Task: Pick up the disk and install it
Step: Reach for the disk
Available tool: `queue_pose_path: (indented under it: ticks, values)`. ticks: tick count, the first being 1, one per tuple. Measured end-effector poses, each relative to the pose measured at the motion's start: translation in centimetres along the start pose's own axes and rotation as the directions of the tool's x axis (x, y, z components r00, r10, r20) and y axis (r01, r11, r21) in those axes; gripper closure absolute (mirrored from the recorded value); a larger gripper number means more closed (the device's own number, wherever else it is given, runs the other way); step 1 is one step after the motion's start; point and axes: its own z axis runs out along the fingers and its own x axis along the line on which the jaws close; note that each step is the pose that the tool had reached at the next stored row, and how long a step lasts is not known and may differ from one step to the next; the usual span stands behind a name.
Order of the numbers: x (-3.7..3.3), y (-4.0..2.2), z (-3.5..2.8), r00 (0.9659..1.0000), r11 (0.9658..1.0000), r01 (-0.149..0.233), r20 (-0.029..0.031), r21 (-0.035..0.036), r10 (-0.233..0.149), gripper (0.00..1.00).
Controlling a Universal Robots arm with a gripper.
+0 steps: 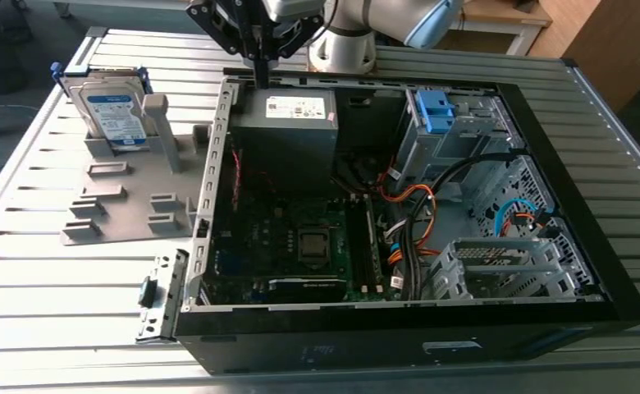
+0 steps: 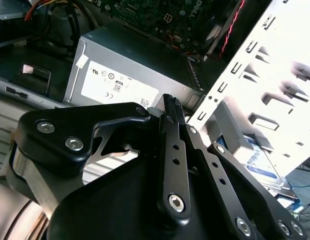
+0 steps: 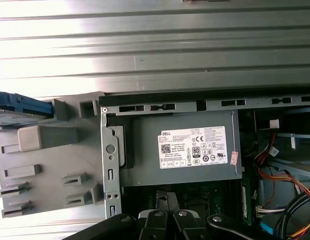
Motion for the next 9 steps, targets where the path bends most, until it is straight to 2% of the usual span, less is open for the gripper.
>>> queue_pose_path:
  ticks: [9]
  values:
    - [0.65,-0.05,-0.02,1.0,1.0,0.0,0.0002,0.0,0.0,0.89]
